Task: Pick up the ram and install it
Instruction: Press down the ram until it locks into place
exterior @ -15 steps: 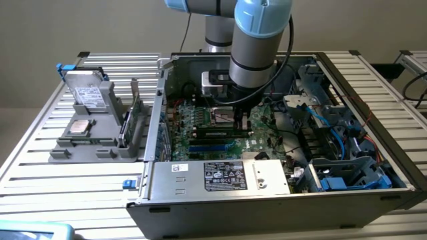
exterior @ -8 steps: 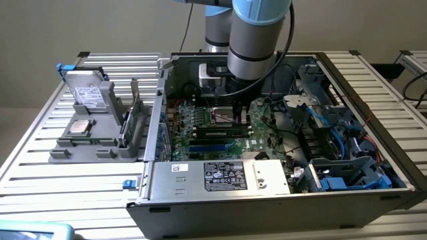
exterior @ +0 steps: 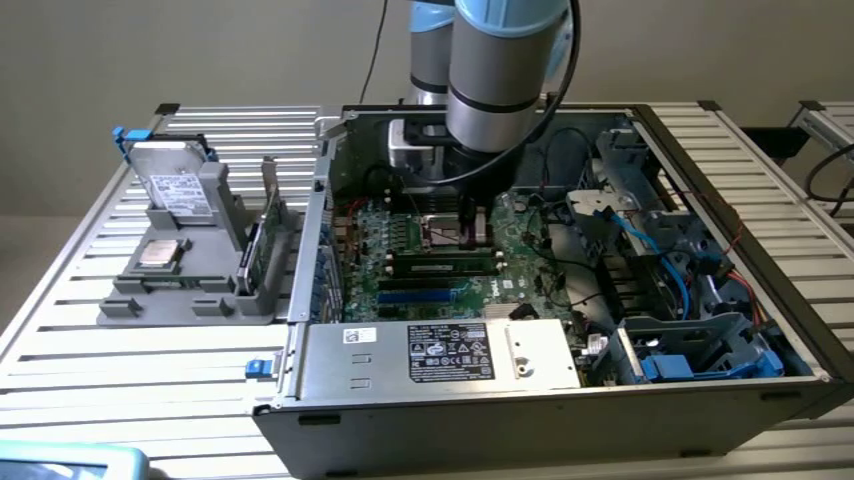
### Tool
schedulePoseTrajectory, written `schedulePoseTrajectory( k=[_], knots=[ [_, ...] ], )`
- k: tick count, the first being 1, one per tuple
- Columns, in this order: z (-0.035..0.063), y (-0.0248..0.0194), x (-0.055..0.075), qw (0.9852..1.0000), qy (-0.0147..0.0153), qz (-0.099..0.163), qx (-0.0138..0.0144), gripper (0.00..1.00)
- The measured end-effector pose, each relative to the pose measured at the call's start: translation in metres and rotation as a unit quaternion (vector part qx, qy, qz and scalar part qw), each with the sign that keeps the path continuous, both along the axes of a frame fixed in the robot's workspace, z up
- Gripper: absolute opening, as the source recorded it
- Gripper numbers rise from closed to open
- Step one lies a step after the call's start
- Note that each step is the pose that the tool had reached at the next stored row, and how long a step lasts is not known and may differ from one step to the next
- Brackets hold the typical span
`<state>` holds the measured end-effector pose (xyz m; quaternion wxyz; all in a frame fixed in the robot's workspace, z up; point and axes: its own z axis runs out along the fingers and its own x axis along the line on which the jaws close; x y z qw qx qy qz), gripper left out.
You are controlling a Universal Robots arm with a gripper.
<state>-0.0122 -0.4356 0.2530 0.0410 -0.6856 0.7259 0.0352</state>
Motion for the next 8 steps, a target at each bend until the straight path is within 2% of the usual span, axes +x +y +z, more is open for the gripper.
schedulePoseTrajectory(
  k=[2, 5, 8],
  knots=[
    [0.0007, -0.0001, -0.002, 1.0, -0.0014, 0.0, -0.0017, 0.11],
    [0.0008, -0.0001, -0.007, 1.0, -0.0016, -0.001, -0.0038, 0.11],
    [0.0008, 0.0, -0.015, 1.0, -0.0016, -0.001, -0.0045, 0.11]
  ],
)
